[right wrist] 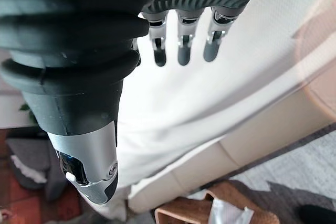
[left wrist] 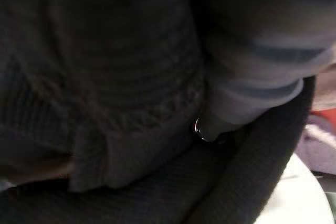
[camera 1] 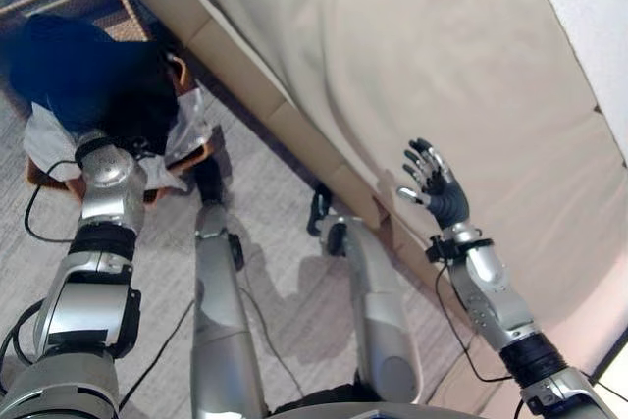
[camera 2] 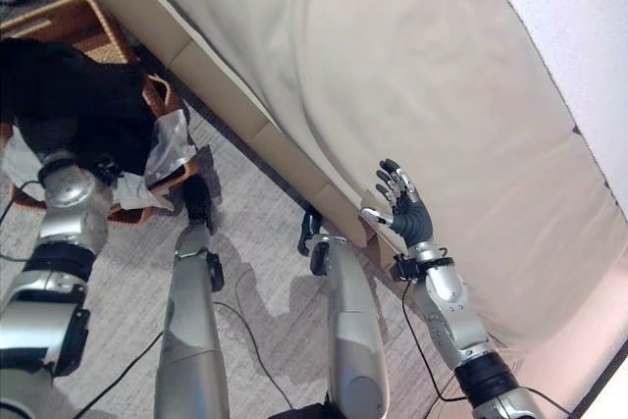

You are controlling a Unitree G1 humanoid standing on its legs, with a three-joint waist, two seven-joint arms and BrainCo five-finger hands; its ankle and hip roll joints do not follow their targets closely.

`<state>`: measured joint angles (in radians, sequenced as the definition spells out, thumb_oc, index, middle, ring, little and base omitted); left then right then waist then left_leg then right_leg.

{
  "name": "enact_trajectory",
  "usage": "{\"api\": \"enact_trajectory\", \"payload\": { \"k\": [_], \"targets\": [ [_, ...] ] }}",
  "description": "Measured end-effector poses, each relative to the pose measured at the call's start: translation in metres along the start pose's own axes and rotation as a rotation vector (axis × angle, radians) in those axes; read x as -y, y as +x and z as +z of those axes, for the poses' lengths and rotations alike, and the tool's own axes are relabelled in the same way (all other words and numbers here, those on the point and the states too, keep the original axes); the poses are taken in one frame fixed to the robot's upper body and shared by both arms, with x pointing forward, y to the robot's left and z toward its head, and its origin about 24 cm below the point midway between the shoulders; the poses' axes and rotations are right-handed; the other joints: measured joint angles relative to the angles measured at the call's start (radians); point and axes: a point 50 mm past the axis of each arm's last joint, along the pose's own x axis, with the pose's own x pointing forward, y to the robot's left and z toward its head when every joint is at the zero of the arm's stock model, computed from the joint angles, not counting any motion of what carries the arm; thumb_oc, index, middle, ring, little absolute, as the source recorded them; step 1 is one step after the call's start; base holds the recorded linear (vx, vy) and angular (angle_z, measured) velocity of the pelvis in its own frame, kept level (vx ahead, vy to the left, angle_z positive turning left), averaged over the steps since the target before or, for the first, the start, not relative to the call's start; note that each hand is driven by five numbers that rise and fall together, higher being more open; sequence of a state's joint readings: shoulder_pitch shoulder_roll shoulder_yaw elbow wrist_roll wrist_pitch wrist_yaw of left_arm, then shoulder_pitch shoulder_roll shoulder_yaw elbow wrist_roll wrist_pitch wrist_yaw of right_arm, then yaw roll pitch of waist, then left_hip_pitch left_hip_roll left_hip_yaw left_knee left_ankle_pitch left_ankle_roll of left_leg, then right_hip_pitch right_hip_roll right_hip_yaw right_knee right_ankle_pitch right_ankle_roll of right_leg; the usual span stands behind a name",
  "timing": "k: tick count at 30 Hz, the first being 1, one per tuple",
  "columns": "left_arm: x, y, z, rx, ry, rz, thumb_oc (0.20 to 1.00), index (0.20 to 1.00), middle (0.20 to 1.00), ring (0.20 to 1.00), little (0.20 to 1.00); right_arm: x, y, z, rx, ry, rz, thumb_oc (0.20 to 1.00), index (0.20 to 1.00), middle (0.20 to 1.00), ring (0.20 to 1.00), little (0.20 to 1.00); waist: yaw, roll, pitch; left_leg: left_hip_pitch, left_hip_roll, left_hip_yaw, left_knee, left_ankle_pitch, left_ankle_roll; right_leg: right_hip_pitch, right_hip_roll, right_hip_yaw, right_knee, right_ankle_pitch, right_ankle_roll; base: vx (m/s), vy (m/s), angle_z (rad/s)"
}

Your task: Pick up clothes into the bucket

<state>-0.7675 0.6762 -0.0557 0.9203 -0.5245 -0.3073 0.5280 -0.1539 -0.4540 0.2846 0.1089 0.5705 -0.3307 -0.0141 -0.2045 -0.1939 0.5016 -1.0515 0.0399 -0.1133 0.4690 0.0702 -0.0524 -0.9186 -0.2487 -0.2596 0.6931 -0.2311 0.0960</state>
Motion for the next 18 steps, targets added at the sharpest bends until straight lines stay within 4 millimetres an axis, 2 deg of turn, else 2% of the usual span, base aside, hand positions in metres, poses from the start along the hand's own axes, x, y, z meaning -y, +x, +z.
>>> {"api": "enact_trajectory", "payload": {
  "k": [3, 7, 8, 9, 18],
  "targets": [
    [-0.009, 0.002, -0.015, -0.096, 0.028, 0.065, 0.2, 0.2, 0.2, 0.2, 0.2, 0.001, -0.001, 0.001, 0.003, -0.006, 0.004, 1.0, 1.0, 1.0, 1.0, 1.0, -0.003, 0.0, 0.0, -0.005, 0.0, 0.0, 0.001, 0.001, 0.001, -0.003, 0.001, -0.001, 0.0, 0.005, 0.001, 0.0, 0.0, 0.0],
    [-0.012, 0.004, -0.018, -0.137, 0.024, 0.096, 0.2, 0.2, 0.2, 0.2, 0.2, 0.002, 0.0, 0.008, 0.018, -0.018, 0.02, 1.0, 1.0, 1.0, 1.0, 1.0, 0.0, 0.0, 0.0, -0.009, 0.0, 0.0, 0.007, 0.008, 0.0, -0.001, 0.002, -0.005, 0.0, 0.008, 0.003, 0.0, -0.003, 0.03],
    [-0.013, 0.005, -0.018, -0.143, 0.025, 0.099, 0.507, 0.507, 0.507, 0.507, 0.507, 0.003, 0.0, 0.01, 0.024, -0.019, 0.02, 1.0, 1.0, 1.0, 1.0, 1.0, -0.001, 0.0, 0.0, -0.009, 0.0, 0.0, 0.009, 0.008, 0.0, 0.002, 0.002, -0.007, 0.0, 0.008, 0.003, 0.0, 0.0, 0.0],
    [-0.011, 0.005, -0.017, -0.14, 0.021, 0.092, 1.0, 1.0, 1.0, 1.0, 1.0, 0.004, 0.0, 0.01, 0.026, -0.022, 0.021, 1.0, 1.0, 1.0, 1.0, 1.0, 0.0, 0.0, 0.0, -0.009, -0.001, 0.0, 0.01, 0.008, 0.0, 0.003, 0.002, -0.009, 0.0, 0.008, 0.003, -0.01, 0.009, 0.04],
    [-0.004, 0.007, -0.011, -0.155, -0.028, 0.056, 1.0, 1.0, 1.0, 1.0, 1.0, 0.003, 0.0, 0.01, 0.025, -0.023, 0.022, 1.0, 1.0, 1.0, 1.0, 1.0, 0.002, 0.0, 0.0, 0.035, -0.001, -0.001, -0.019, 0.012, 0.005, 0.048, 0.0, -0.014, -0.025, 0.011, 0.008, 0.0, 0.002, 0.0]
  ]
}}
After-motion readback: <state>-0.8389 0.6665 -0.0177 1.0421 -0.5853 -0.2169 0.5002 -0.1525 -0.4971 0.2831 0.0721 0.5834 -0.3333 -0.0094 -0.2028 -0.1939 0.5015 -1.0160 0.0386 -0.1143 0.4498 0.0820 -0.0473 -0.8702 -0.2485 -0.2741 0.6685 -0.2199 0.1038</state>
